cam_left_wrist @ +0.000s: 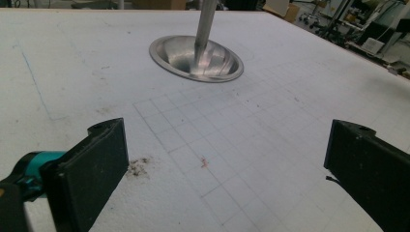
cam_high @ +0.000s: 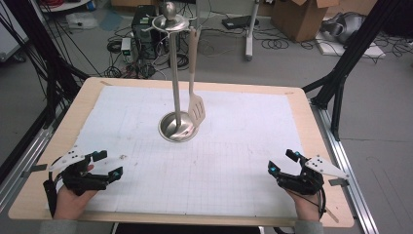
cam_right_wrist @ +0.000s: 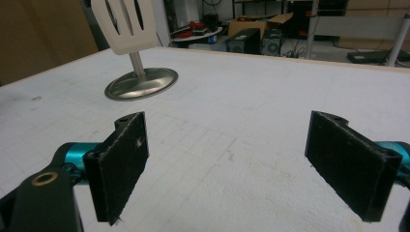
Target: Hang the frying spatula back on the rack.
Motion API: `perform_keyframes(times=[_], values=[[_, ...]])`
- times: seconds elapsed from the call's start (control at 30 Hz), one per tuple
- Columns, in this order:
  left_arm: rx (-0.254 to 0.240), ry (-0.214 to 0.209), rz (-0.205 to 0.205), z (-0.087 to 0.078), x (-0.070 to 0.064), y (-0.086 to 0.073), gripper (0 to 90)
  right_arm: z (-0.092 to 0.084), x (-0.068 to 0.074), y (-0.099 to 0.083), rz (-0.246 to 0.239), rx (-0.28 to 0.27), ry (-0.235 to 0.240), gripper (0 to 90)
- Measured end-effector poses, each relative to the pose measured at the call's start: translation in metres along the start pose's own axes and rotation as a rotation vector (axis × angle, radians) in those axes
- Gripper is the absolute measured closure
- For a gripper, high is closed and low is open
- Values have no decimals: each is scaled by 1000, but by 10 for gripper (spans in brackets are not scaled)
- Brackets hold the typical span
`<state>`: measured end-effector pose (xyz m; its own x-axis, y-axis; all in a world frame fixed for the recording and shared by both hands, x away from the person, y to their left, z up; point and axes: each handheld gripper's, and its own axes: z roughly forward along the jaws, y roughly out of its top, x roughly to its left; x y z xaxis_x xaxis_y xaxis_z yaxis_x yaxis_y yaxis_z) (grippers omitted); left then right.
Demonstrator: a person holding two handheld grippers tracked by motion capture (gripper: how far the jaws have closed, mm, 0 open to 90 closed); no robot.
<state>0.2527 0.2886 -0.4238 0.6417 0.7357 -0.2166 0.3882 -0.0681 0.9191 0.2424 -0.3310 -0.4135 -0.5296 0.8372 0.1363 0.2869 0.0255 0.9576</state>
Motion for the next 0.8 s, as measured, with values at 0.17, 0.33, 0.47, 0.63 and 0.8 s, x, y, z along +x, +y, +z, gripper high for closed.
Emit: perform_keyframes(times=[0.17, 0.33, 0.47, 0.63, 0.8], values=[[0, 1, -2, 0, 0, 0, 24, -4, -2, -2, -3, -7, -17, 145], [6, 0, -4, 1, 0, -1, 24, -8, -3, -8, -25, -16, -46, 146], [10, 2, -1, 1, 1, 0, 24, -9, -5, -17, -14, -12, -58, 146], [12, 2, -5, 1, 1, -1, 24, -11, -10, -24, -1, 6, -70, 146], [20, 3, -6, 3, 2, -1, 24, -15, -15, -28, 25, -6, -80, 146]])
